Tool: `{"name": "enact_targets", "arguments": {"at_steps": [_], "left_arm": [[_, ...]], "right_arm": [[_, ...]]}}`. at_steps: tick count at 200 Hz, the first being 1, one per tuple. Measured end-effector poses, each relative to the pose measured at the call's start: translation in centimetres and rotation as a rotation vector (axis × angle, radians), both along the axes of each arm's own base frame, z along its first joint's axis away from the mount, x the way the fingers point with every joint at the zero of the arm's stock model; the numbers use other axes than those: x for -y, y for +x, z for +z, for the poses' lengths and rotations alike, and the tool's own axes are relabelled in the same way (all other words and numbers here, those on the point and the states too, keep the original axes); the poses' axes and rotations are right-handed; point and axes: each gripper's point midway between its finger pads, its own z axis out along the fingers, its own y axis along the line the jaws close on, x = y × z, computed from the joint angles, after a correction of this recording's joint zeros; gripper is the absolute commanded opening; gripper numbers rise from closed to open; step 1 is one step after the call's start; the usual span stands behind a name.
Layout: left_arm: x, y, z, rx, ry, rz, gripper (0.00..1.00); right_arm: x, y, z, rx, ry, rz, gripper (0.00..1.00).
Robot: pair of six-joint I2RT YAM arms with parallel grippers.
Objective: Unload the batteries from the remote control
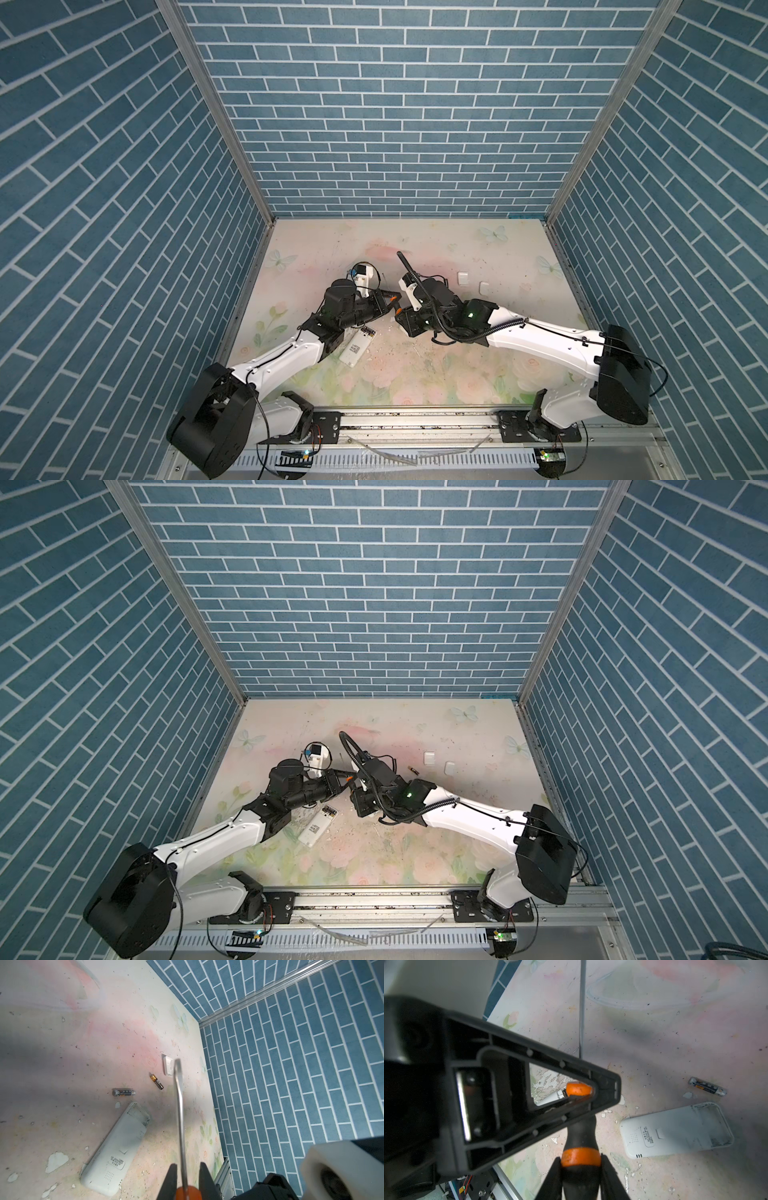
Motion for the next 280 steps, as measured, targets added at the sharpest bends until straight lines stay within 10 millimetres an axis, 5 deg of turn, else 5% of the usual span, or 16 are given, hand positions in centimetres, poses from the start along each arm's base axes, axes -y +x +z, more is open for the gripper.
{"name": "enact_targets", "arguments": {"at_steps": [42,102,137,217,280], "left_arm": [[0.5,0.8,0.1,0.005,-0.039,0.005,0.0],[1.3,2.5,0.2,-0.015,-0.139,0.037,0.0],[1.5,3.3,0.8,-0.021,-0.183,0.059,0.0],[1.5,4.5,2.5,-0.022,-0.287,0.101,0.0],[1.5,4.5,3.9,-0.012,-0.347,0.101,0.0]], "right_arm": [[1.0,0.1,2.8,0.054,0.12,-0.049,0.43],[3.9,0.2,3.3,0.078,0.256,-0.185,0.43],[5.5,0.9,3.2,0.084,0.423,-0.309,0.52],[2.9,2.9,3.5,0.04,0.68,-0.391,0.54],[2.2,3.6,4.3,0.032,0.774,-0.403,0.47]]}}
